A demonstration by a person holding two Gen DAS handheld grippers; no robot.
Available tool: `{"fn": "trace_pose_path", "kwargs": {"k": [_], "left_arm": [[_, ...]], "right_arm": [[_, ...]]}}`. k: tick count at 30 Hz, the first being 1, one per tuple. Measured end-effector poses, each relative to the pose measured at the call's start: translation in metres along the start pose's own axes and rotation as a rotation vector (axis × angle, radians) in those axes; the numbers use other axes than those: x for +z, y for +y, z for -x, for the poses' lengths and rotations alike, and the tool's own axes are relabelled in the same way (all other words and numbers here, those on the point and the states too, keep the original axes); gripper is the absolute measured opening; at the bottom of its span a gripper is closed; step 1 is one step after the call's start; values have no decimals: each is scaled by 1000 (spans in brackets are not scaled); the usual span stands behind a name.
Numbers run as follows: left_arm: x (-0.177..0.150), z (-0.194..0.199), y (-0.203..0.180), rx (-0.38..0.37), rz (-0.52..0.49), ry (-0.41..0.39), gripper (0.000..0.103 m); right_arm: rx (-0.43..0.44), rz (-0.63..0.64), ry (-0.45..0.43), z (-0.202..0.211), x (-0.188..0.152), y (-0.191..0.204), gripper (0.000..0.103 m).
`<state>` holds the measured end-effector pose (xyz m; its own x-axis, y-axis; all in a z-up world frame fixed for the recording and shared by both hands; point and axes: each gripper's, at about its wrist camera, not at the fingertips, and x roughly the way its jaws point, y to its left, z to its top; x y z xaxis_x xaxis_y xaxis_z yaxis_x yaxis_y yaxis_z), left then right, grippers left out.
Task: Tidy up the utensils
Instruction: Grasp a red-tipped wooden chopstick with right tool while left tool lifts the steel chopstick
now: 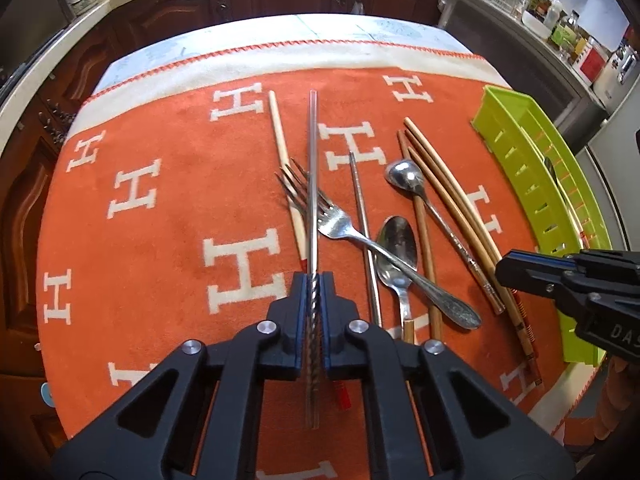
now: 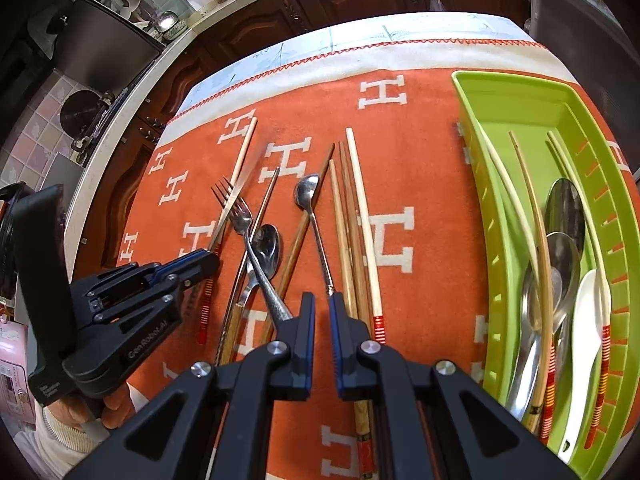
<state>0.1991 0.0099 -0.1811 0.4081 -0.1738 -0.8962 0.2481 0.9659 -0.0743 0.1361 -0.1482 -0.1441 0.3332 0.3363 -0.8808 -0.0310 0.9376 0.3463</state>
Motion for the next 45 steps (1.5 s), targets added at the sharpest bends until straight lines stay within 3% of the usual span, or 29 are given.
{"fn": "trace_pose_path", "kwargs": {"k": [10, 20, 27, 36, 40, 42, 43, 45], "left_arm": [[-17, 30, 36, -10, 142, -73, 4], [-50, 24, 74, 38, 274, -29, 4], [-59, 25, 85, 35, 308, -30, 4], [-62, 27, 87, 24, 320, -39, 4], [-64, 27, 89, 19, 327, -46, 4], [-64, 27, 89, 18, 329, -50, 4], [-64, 27, 89, 18, 328, -51, 4], [-65, 27, 89, 17, 332, -50, 4]], "right_arm": [[51, 52, -3, -4, 8, 19, 7], [138, 122, 54, -36, 30, 73, 7], [41, 128, 107, -72, 39, 93, 7], [-98, 221, 76, -81, 40, 121, 25], [-173, 287, 49, -85, 33, 134, 28], [-213, 318, 37, -87, 32, 139, 21], [-223, 320, 32, -87, 32, 138, 10], [-189, 302, 43, -85, 34, 135, 6]]}}
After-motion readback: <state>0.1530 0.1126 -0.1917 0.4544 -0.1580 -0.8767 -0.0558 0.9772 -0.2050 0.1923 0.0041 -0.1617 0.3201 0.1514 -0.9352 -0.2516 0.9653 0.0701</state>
